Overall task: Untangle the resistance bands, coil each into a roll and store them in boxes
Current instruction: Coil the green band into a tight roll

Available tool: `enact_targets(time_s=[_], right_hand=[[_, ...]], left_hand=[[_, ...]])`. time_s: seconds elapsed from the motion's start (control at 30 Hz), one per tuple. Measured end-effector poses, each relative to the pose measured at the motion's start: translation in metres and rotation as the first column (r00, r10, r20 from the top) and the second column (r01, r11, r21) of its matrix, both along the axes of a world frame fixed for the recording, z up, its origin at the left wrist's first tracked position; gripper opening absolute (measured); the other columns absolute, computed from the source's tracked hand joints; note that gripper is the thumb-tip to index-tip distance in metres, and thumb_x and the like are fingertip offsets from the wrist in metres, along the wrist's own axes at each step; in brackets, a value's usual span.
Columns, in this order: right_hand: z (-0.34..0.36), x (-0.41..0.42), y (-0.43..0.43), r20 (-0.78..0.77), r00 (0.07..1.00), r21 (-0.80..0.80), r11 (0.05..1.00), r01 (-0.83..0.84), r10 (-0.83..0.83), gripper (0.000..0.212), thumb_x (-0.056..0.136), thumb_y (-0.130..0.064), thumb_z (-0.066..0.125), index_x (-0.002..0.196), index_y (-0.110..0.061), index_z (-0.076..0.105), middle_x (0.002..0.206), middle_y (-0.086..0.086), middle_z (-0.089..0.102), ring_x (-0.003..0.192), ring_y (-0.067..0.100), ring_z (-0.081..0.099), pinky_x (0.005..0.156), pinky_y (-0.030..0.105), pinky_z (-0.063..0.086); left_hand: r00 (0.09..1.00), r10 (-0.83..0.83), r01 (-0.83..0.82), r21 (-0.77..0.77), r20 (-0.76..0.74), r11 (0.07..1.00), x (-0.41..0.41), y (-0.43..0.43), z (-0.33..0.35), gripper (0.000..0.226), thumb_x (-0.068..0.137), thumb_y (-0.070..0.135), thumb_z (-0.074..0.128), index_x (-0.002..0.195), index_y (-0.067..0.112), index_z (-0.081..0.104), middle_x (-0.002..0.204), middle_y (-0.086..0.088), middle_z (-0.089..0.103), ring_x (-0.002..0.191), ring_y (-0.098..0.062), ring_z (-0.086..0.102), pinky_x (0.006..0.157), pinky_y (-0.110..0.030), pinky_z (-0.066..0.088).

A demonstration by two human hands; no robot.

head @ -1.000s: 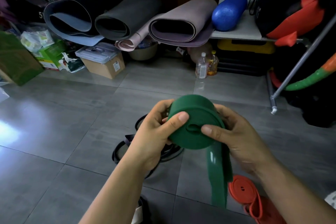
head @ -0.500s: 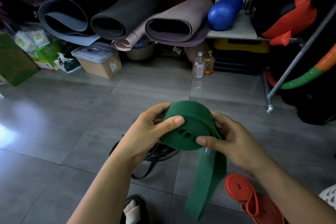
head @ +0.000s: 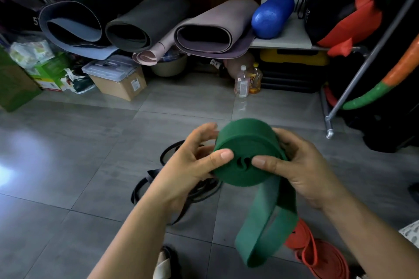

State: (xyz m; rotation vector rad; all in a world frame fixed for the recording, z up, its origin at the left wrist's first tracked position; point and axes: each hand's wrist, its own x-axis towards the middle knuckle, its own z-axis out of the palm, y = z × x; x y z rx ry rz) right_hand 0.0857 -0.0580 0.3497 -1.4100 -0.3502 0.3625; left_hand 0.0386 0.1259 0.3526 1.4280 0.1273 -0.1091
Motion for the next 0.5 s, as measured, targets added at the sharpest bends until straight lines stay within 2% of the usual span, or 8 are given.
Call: enact_targets(time_s=[0.07,0.13,0.23,0.37,0.43,0.5], right_hand=[[-0.001,-0.002,-0.001,0.012,0.998,-0.139,0.988,-0.06,0.063,0.05,0.052,-0.02,0.074,0.1,-0.019,0.061,0.092,-0.006,0.073,0.085,0.008,0.069,0.067,0.016,0.053],[-0.002,-0.002,-0.002,-0.007,0.997,-0.149,0.986,-0.074,0.074,0.049,0.053,-0.018,0.074,0.1,-0.018,0.06,0.09,-0.005,0.073,0.085,0.009,0.069,0.067,0.017,0.053],[-0.002,-0.001,-0.004,-0.032,0.999,0.002,0.999,-0.038,0.038,0.048,0.057,-0.018,0.074,0.103,-0.017,0.062,0.094,-0.004,0.072,0.089,0.01,0.068,0.069,0.016,0.052],[-0.011,-0.009,0.001,-0.075,0.997,0.209,0.978,0.006,0.01,0.058,0.05,-0.039,0.083,0.102,-0.02,0.067,0.104,0.004,0.071,0.097,0.018,0.067,0.074,0.02,0.053],[-0.017,-0.011,0.003,-0.15,0.988,0.269,0.961,0.065,-0.025,0.061,0.047,-0.04,0.085,0.1,-0.016,0.068,0.103,0.007,0.071,0.095,0.021,0.068,0.072,0.021,0.054],[-0.018,-0.009,0.001,-0.185,0.981,0.255,0.962,0.099,-0.052,0.06,0.045,-0.04,0.085,0.097,-0.013,0.069,0.098,0.009,0.072,0.091,0.022,0.069,0.069,0.022,0.054]], left_hand=[[0.996,-0.075,0.067,0.161,0.04,0.985,0.002,0.001,0.001,0.053,0.068,0.031,0.073,0.117,0.033,0.053,0.111,0.006,0.065,0.099,-0.012,0.065,0.082,-0.031,0.056],[0.994,-0.077,0.061,0.185,0.081,0.981,0.001,-0.004,0.001,0.048,0.067,0.027,0.071,0.113,0.019,0.061,0.104,-0.003,0.07,0.095,-0.02,0.067,0.079,-0.03,0.056],[0.997,0.039,-0.039,-0.008,0.072,0.999,-0.001,-0.011,-0.001,0.04,0.069,0.018,0.075,0.106,0.011,0.063,0.095,-0.006,0.071,0.087,-0.021,0.068,0.073,-0.034,0.058],[0.99,0.136,-0.137,-0.323,-0.025,0.936,-0.002,-0.023,-0.004,0.044,0.072,0.024,0.062,0.112,0.006,0.058,0.108,-0.014,0.068,0.094,-0.028,0.067,0.074,-0.049,0.057],[0.983,0.17,-0.181,-0.43,-0.065,0.885,-0.003,-0.034,-0.007,0.048,0.074,0.023,0.061,0.116,0.002,0.054,0.113,-0.017,0.066,0.1,-0.032,0.065,0.074,-0.05,0.057],[0.98,0.169,-0.199,-0.471,-0.106,0.86,-0.003,-0.041,-0.008,0.048,0.077,0.023,0.064,0.117,0.002,0.052,0.115,-0.018,0.065,0.103,-0.032,0.064,0.074,-0.048,0.057]])
